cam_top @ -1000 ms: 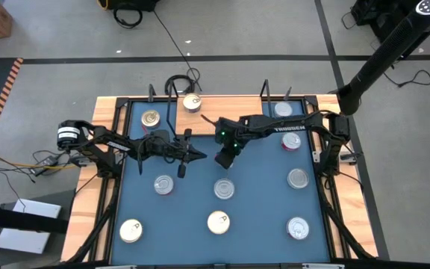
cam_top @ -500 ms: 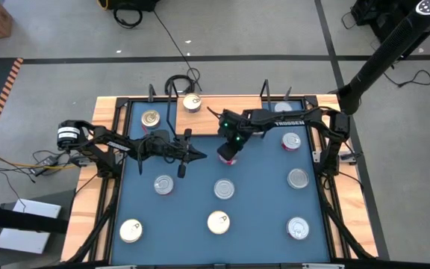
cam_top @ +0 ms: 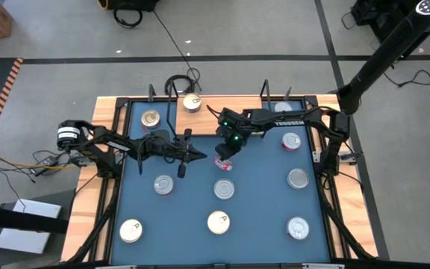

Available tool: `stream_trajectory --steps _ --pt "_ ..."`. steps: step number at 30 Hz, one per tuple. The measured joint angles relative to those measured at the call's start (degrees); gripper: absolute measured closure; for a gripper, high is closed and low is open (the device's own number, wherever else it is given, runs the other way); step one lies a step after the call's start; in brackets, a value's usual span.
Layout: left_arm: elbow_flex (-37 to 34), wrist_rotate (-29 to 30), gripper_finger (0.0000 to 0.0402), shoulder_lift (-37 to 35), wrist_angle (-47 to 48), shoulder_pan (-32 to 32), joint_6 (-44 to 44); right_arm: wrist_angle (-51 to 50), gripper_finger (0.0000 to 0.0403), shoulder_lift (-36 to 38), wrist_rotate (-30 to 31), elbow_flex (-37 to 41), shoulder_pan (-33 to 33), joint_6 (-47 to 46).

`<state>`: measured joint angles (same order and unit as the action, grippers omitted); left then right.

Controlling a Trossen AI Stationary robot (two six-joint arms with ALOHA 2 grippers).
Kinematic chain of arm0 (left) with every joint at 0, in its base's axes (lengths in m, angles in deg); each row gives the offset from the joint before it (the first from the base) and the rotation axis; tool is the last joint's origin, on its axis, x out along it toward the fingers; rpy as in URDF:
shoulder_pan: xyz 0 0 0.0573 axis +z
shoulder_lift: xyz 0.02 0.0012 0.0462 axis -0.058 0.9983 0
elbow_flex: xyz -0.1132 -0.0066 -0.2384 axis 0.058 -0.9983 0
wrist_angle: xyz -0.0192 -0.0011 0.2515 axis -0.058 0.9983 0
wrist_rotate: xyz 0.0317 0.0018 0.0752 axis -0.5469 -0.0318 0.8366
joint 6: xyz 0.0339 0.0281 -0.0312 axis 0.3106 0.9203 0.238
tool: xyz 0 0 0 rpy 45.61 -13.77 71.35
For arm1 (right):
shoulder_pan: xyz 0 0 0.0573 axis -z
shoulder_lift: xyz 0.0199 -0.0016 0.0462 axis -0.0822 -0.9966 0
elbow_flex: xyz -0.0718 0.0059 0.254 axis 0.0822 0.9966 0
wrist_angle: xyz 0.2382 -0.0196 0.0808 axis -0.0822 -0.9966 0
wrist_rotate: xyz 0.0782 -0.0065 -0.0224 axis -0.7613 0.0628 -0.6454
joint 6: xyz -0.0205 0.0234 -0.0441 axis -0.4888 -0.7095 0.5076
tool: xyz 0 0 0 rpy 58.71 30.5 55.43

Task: Stack canned seafood by type on shelf
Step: Put the top left red tuna can on the shelf

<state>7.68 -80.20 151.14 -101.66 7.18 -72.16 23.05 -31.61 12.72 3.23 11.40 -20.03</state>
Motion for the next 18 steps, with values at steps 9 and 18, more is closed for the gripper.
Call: stream_trajectory --steps 9,18 --pt "0.0 0.0 0.0400 0.0 0.0 0.0 -0.2 1.4 0.0398 0.0 -3.8 0.0 -0.5 -4.1" --pt "0.0 0.0 0.0400 0.0 0.0 0.0 -1.0 4.1 0.0398 -0.1 -1.6 0.0 -3.4 -4.2"
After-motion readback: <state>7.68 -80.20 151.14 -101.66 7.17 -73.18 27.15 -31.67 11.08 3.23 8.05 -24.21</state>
